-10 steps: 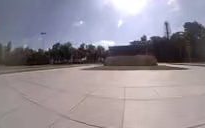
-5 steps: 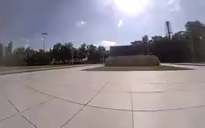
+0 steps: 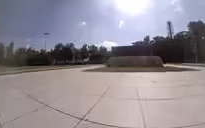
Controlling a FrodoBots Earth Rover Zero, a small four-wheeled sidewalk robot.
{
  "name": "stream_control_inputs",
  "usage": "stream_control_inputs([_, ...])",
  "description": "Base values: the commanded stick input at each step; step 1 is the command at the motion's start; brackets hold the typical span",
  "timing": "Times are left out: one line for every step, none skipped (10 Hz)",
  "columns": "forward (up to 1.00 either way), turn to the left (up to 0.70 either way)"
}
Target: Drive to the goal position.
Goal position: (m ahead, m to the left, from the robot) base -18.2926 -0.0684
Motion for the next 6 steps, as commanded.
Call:
stream_control_inputs([0.70, 0.00])
stream_control_inputs([0.70, 0.00])
stream_control_inputs([0.70, 0.00])
stream_control_inputs([0.70, 0.00])
stream_control_inputs([0.70, 0.00])
stream_control_inputs([0.70, 0.00])
